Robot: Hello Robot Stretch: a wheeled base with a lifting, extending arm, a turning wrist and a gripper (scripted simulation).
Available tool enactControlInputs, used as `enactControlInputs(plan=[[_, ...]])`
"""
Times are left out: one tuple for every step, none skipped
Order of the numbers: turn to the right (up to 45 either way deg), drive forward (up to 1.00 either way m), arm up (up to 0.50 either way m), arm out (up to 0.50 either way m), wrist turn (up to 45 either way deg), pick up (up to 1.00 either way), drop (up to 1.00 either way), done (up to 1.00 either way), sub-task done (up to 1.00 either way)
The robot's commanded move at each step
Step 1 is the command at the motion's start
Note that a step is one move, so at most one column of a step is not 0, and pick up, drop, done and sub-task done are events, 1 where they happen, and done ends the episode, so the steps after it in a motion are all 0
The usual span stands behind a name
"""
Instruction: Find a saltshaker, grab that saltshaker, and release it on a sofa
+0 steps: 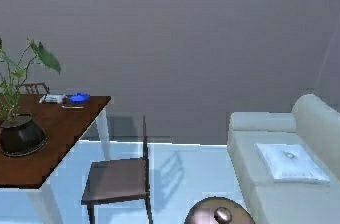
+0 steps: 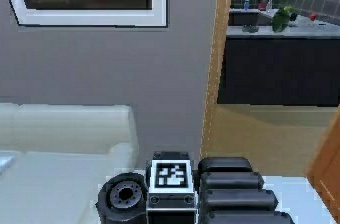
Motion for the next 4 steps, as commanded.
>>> enactControlInputs(plan=[[0.0,0.35,0.0,0.0,0.0,0.0,0.0,0.0,0.0],[45.0,0.0,0.0,0.0,0.0,0.0,0.0,0.0,0.0],[9.0,0.0,0.0,0.0,0.0,0.0,0.0,0.0,0.0],[-45.0,0.0,0.0,0.0,0.0,0.0,0.0,0.0,0.0]])
